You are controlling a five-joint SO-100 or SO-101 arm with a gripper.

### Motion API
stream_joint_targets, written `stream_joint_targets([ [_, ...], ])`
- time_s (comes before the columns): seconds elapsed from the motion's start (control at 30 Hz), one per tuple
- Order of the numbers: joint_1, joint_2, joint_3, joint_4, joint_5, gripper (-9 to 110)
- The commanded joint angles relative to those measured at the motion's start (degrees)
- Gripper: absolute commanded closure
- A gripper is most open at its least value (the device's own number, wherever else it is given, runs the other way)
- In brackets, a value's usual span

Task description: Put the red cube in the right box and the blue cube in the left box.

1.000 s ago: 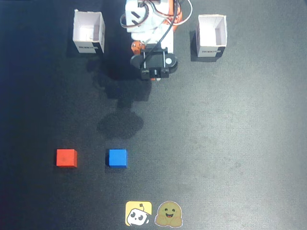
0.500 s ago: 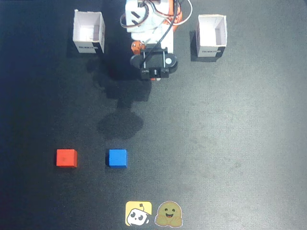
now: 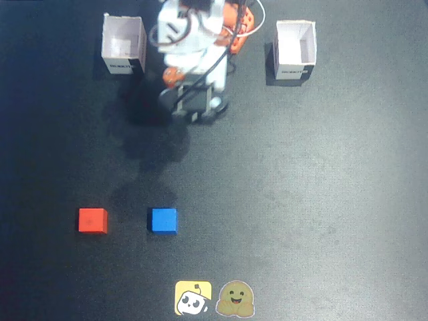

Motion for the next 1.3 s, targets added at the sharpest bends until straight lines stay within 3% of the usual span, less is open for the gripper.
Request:
stream_joint_targets([
  [0.0, 1.67, -5.27, -5.36, -3.34, -0.44, 101],
  [1.27, 18.98, -59.68, -46.76, -15.64, -6.68, 90],
])
